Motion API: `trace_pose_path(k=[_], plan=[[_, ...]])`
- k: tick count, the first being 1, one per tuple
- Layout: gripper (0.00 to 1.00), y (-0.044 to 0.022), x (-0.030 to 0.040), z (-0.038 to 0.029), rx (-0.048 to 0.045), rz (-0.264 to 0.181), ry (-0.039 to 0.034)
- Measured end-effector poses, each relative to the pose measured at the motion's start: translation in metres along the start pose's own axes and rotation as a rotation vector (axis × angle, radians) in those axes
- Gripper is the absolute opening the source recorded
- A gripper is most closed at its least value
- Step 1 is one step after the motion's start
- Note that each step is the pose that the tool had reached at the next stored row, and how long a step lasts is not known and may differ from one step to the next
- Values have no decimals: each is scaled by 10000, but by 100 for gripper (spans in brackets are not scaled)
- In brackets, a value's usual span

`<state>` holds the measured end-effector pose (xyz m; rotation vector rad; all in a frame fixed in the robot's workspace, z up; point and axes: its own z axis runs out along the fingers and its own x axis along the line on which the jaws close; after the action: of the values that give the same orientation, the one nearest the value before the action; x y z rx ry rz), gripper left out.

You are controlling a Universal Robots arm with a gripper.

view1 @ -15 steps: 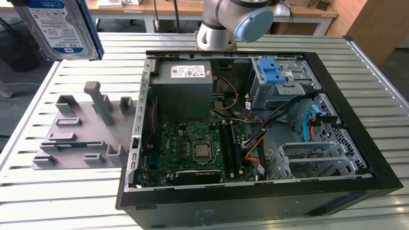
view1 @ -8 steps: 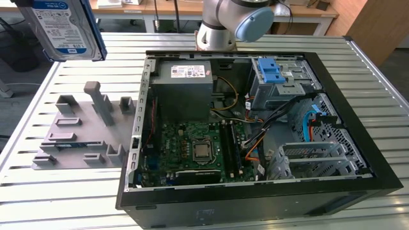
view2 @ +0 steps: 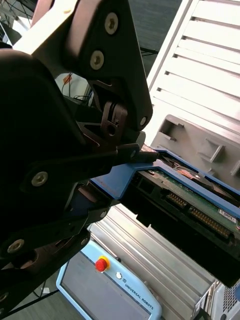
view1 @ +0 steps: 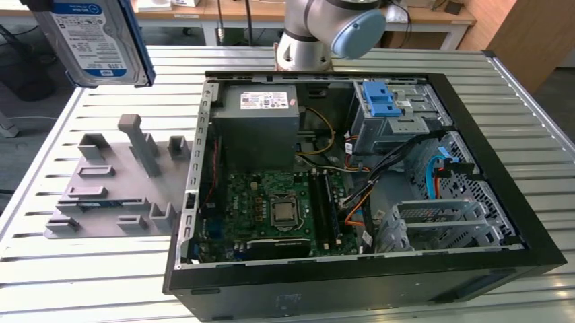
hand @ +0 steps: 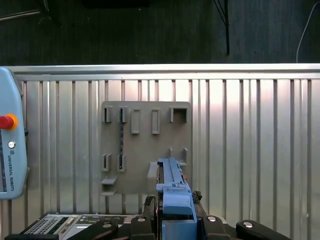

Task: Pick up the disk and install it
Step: 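Pick up the disk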

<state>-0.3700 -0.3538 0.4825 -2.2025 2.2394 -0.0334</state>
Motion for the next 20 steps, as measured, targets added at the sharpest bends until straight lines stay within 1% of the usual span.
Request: trace_pose_path(k=[16,17,20], plan=[[37,-155,60,3,0,0,0],[37,-238,92,5,0,0,0],[37,-261,102,5,0,0,0]])
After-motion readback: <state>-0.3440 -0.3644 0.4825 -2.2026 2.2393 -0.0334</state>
